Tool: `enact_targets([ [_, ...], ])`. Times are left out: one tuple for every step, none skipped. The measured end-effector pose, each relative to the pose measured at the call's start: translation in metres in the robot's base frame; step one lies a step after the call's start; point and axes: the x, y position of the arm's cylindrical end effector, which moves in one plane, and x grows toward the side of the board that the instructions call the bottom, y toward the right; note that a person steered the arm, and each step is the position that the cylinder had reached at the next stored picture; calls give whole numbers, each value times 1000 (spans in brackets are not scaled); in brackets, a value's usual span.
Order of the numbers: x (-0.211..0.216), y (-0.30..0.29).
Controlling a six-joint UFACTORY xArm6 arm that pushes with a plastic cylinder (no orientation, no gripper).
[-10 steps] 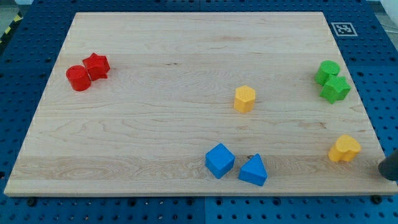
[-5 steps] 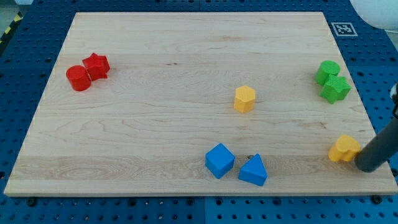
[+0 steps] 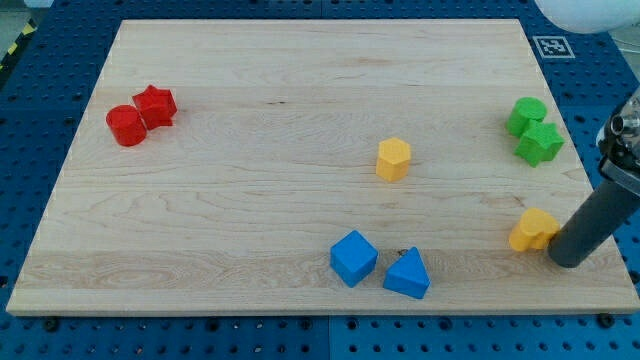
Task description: Move the yellow heart diagonally right to the yellow hexagon
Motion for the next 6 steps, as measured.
enact_targets([
  [0,0],
  [1,-19],
  [-20,-21],
  [-24,-24],
  [-24,-23],
  [-24,-6],
])
